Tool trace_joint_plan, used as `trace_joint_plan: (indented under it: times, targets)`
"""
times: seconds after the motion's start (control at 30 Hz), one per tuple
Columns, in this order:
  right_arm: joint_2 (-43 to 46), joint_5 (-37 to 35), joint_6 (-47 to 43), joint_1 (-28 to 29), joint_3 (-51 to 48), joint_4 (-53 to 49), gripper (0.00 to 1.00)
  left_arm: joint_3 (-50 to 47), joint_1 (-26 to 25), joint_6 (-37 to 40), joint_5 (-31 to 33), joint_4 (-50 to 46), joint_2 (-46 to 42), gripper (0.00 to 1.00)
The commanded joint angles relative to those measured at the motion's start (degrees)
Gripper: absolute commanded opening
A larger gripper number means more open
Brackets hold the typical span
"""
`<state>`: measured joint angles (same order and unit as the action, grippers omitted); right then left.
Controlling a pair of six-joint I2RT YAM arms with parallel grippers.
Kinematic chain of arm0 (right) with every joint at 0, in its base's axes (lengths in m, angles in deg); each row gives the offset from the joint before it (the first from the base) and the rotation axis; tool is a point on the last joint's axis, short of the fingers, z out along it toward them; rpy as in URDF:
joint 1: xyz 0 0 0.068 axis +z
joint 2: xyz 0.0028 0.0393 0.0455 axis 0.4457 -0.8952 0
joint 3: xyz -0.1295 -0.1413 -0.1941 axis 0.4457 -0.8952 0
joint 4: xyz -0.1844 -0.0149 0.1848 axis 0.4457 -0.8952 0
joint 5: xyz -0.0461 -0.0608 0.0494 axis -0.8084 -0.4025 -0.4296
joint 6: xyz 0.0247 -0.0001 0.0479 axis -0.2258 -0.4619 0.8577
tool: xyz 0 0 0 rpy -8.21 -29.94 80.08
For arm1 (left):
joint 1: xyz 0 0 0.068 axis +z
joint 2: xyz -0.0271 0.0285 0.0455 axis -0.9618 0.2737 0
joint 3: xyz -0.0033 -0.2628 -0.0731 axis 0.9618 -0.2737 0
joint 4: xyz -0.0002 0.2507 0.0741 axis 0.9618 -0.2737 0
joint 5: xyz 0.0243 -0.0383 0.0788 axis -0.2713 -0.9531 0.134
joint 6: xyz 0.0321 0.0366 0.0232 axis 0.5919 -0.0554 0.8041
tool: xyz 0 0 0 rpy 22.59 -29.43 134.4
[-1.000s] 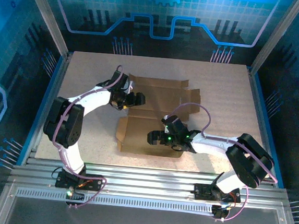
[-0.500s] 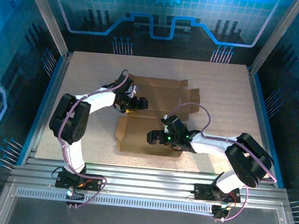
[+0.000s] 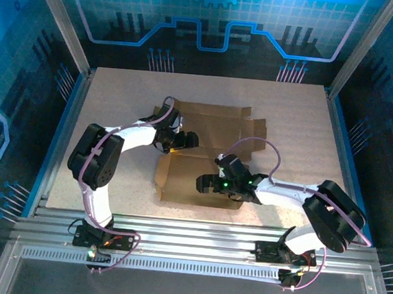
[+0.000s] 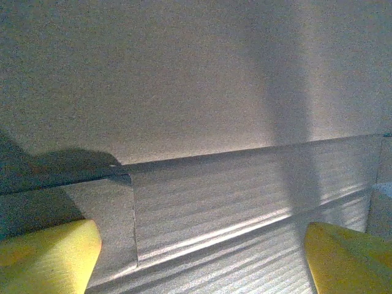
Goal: Fold the paper box
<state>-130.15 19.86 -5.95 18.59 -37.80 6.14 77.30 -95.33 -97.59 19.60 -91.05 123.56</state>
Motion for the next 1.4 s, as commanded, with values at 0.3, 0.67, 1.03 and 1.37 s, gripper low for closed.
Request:
trace_joint_plan:
  times: [0.3, 0.67, 1.03, 1.37]
  targets:
    - [12.9, 1.2, -0.7, 0.9, -4.7, -1.8, 1.00, -1.6, 0.2, -6.7, -1.1, -2.5, -2.6, 0.88]
    - [10.7, 1.5, 0.3, 0.8, -4.0, 3.2, 1.00, 5.1, 1.9, -2.1, 4.6, -13.3, -6.4, 0.89]
    - [1.6, 3.2, 4.0, 1.1, -4.4, 10.7, 1.00, 20.6, 8.1, 4.7, 6.1, -20.1, -0.5, 0.92]
    - [1.2, 2.2, 5.5, 1.4, -7.0, 11.0, 1.00, 39.3, 10.4, 6.3, 10.0, -21.8, 15.2, 0.96]
